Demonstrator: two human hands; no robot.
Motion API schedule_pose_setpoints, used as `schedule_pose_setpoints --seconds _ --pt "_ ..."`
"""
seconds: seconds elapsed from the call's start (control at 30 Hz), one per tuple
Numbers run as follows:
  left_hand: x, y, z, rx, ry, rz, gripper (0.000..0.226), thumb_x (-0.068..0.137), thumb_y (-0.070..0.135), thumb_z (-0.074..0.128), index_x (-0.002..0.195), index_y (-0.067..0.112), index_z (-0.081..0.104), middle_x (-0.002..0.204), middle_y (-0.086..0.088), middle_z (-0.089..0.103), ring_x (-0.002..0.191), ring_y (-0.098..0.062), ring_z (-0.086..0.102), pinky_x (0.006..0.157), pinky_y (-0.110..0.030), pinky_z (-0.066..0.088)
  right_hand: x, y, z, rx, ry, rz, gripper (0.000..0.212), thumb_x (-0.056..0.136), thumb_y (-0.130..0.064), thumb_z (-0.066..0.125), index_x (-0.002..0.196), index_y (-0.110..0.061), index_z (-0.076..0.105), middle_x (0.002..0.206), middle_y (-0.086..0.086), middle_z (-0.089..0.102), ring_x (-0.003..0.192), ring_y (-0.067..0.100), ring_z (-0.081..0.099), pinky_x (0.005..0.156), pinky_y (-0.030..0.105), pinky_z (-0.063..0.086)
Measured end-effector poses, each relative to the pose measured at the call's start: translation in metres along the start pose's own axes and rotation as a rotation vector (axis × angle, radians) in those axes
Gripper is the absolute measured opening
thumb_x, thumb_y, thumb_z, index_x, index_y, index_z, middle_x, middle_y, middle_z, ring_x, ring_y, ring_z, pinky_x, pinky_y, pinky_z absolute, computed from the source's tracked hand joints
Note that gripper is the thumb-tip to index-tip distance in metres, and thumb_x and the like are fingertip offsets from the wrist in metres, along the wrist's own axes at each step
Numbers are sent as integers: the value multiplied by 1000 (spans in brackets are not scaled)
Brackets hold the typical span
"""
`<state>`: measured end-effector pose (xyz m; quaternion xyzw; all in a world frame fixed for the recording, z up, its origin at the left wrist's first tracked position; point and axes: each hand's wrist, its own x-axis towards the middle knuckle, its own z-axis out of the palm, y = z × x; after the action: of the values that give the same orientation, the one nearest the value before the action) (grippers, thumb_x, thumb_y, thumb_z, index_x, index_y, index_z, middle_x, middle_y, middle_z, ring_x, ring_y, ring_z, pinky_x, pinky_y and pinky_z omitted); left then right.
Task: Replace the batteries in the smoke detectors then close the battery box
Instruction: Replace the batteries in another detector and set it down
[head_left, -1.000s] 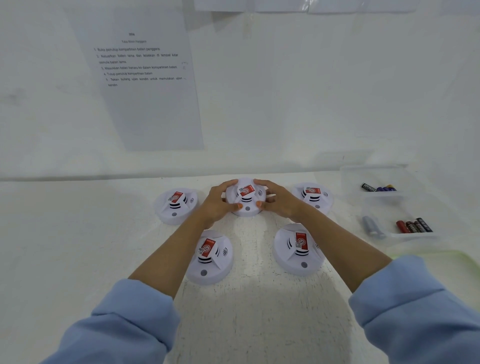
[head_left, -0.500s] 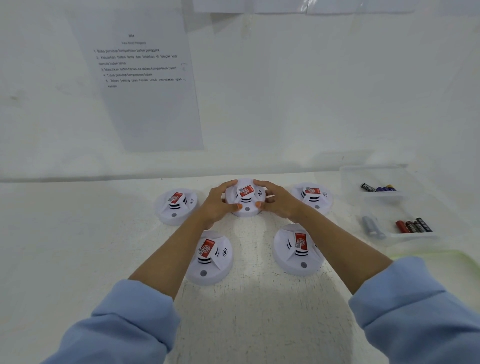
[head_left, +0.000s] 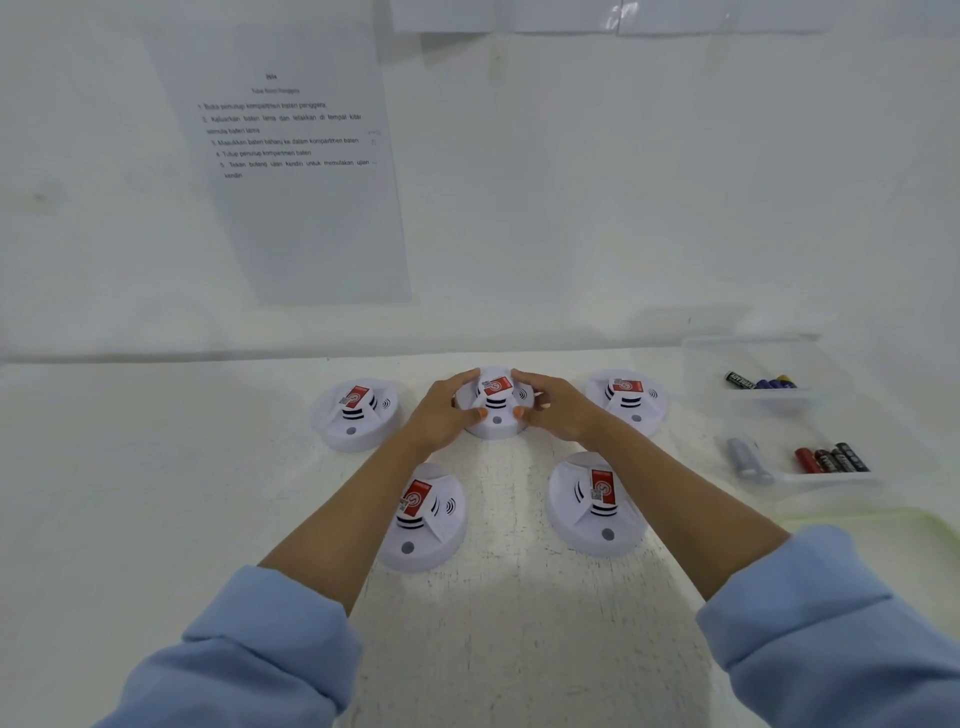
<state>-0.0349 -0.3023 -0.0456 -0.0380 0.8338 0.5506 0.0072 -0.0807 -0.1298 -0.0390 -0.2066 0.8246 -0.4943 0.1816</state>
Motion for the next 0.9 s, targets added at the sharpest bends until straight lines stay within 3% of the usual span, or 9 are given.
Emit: schedule_pose_setpoints --seconds 0.2,0.3,0.4,0.5,0.63,0.8,0.9 --pt "-7 -2 -2 44 20 -60 62 86 17 64 141 17 35 147 -7 37 135 -26 35 112 -42 29 0 0 0 -112 -35 28 58 91 -6 52 143 -3 27 143 13 41 112 16 44 100 24 34" --pt "-16 5 -8 21 68 -66 65 89 22 61 144 19 28 152 -4 28 138 -22 28 107 -31 26 -5 -8 -2 -142 -48 64 61 93 -15 51 146 -10 21 149 11 31 131 24 37 108 32 29" --pt "-35 9 -24 -51 105 -89 59 88 27 61 141 24 35 148 -6 33 133 -20 34 99 -29 31 -15 -26 -1 -200 80 -13 64 91 -25 54 146 -17 22 152 8 24 138 25 27 112 38 27" --pt "-60 4 -39 -105 52 -114 50 88 30 60 135 26 43 140 -8 45 123 -18 44 93 -30 35 -34 -47 13 -117 181 -112 63 83 -21 67 138 -18 36 141 5 36 123 17 39 104 32 35" --pt "-89 -3 -50 -117 -32 -118 49 89 28 58 135 20 44 134 -8 51 125 -20 47 92 -26 39 -62 -61 46 -89 57 -109 68 73 -17 76 133 -19 42 120 0 46 108 13 45 94 27 38" --pt "-122 -18 -62 -13 -195 -120 104 53 37 79 142 20 28 130 0 44 120 -15 45 96 -26 38 -94 -56 86 -125 -130 35 92 71 -17 78 144 -17 21 143 1 35 131 17 33 98 24 32" --pt "-137 -25 -63 123 -257 -73 134 33 45 85 146 18 17 135 5 39 123 -11 41 99 -26 41 -102 -53 103 -178 -123 83 104 69 -17 80 147 -11 11 152 2 23 139 17 26 106 25 27"
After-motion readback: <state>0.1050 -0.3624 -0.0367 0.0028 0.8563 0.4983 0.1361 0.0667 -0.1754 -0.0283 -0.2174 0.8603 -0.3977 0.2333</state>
